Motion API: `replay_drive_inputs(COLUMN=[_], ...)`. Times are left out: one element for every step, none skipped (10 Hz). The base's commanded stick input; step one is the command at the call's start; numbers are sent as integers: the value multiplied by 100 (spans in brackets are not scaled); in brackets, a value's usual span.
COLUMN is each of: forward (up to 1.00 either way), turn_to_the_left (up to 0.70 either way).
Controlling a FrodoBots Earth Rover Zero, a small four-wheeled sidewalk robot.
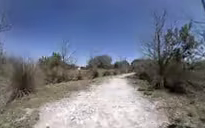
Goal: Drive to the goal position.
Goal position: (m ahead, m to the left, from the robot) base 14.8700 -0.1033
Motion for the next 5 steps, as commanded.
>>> replay_drive_inputs(forward=[50,50,50,50,50], turn_to_the_left=[0,0,0,0,0])
